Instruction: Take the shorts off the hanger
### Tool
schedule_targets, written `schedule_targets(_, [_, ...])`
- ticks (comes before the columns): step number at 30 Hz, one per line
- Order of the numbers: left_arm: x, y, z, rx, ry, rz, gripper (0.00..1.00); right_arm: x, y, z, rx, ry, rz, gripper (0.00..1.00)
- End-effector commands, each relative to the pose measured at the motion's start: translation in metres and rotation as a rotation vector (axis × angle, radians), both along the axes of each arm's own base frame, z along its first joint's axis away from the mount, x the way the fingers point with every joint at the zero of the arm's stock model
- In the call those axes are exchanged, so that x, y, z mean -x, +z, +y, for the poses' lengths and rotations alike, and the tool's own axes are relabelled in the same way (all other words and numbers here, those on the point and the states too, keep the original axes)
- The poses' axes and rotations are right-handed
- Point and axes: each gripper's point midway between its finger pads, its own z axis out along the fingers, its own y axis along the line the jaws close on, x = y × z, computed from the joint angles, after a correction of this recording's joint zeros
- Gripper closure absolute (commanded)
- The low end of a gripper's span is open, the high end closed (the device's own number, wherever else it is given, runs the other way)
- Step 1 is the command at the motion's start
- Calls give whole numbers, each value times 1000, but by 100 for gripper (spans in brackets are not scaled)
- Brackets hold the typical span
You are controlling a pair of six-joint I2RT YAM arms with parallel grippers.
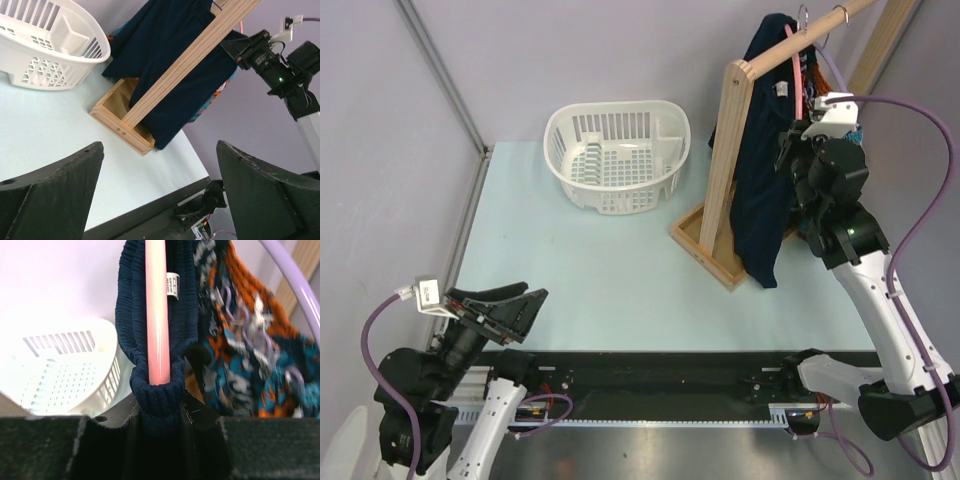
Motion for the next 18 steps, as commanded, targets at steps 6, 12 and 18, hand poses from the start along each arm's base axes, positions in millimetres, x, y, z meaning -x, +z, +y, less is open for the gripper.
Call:
schedule_targets(6, [2, 3, -5, -38, -40, -13, 0, -43, 74, 0, -8, 31, -186, 100])
schedule_targets(12, [-4, -10, -12, -45, -71, 48, 0, -54, 28, -5, -56, 66, -7, 100])
schedule_targets(18, [-15, -31, -26, -48, -142, 143, 1, -23, -36, -11, -64, 58, 231, 100])
